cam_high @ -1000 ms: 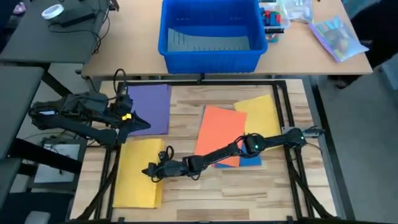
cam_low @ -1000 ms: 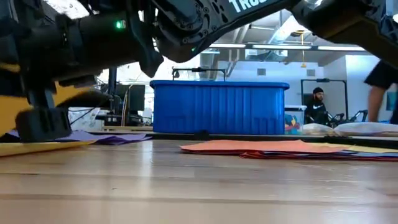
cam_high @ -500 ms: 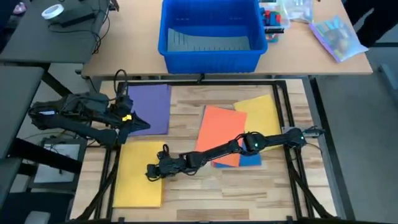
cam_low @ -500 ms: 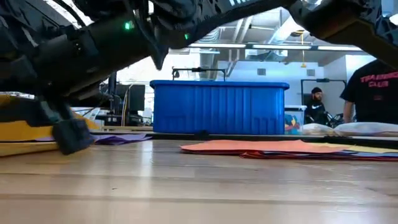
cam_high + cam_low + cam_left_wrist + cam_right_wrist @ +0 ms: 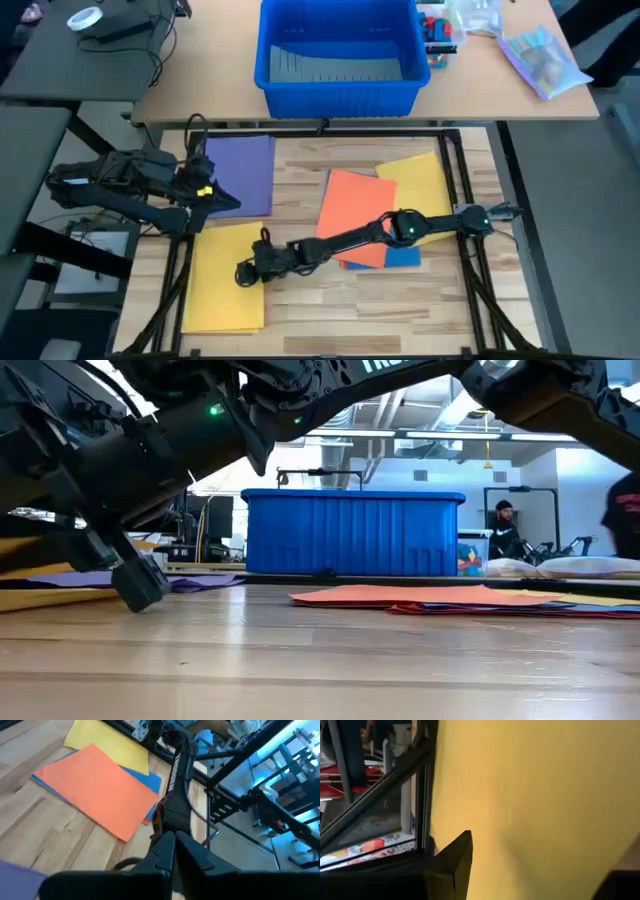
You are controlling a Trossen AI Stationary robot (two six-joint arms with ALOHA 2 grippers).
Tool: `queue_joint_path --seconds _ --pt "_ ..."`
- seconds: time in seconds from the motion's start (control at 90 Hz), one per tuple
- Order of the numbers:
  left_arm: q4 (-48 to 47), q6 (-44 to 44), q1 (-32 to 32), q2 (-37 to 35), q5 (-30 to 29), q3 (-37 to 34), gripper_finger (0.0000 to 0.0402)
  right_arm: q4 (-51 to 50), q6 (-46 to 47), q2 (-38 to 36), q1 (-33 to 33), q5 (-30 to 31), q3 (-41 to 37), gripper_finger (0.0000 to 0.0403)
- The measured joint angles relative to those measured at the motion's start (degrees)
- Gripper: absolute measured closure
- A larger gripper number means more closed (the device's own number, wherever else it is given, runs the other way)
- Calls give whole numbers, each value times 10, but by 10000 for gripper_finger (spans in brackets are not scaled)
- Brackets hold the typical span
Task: Organize paper
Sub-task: Stack the yellow colored paper on top of the other yellow colored papers
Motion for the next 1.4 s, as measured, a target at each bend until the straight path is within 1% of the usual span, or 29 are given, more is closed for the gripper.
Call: queue_joint_path --seconds 0.078,0.111,0.189,0.222,0.311,0.378,0.456,0.489,0.589,0.622,0.689,0.722,0.789,0.878,0.944,1.022,1.167,1.256,1.356,1.4 --pt "-6 1 0 0 1 0 402 -13 -23 -4 3 17 0 270" --pt "-7 3 0 0 1 0 402 -36 -29 -7 4 22 0 271" --pt "-10 6 0 0 1 0 402 -58 -23 -8 -2 -8 0 271" --pt "-9 7 0 0 1 0 402 -56 -32 -8 -3 -11 0 271" --pt "-12 6 0 0 1 0 402 -72 -60 -15 -1 37 0 271" --pt "-16 5 0 0 2 0 402 -87 -58 -19 -4 36 0 271" --pt "-18 4 0 0 3 0 402 -79 -66 -22 -1 43 0 271" --pt "-18 4 0 0 3 0 402 -76 -61 -22 -1 45 0 271" --pt "-19 -1 0 0 3 0 402 -63 -26 -22 -2 24 0 271" --pt "-19 -3 0 0 3 0 402 -52 -19 -22 1 36 0 271" --pt "-19 -6 0 0 3 0 402 -19 1 -22 15 102 0 271" --pt "-19 -7 0 0 3 0 402 -11 19 -23 22 116 0 271" --pt "-19 -7 0 0 3 0 402 -14 34 -26 29 107 1 271" --pt "-19 -8 0 0 3 0 402 -63 28 -27 34 102 1 271" --pt "-19 -8 0 0 3 0 402 -68 39 -24 34 91 0 271" --pt "-19 -8 0 0 3 0 402 -71 34 -22 38 117 0 271" --pt "-19 -7 0 0 3 0 402 -98 19 -20 34 113 0 271" --pt "-20 -9 0 0 3 0 402 -103 -9 -19 21 99 0 271" --pt "-20 -9 0 0 3 0 402 -154 -39 -22 2 59 1 271" --pt "-20 -10 0 0 3 0 402 -153 -41 -22 -5 45 1 271"
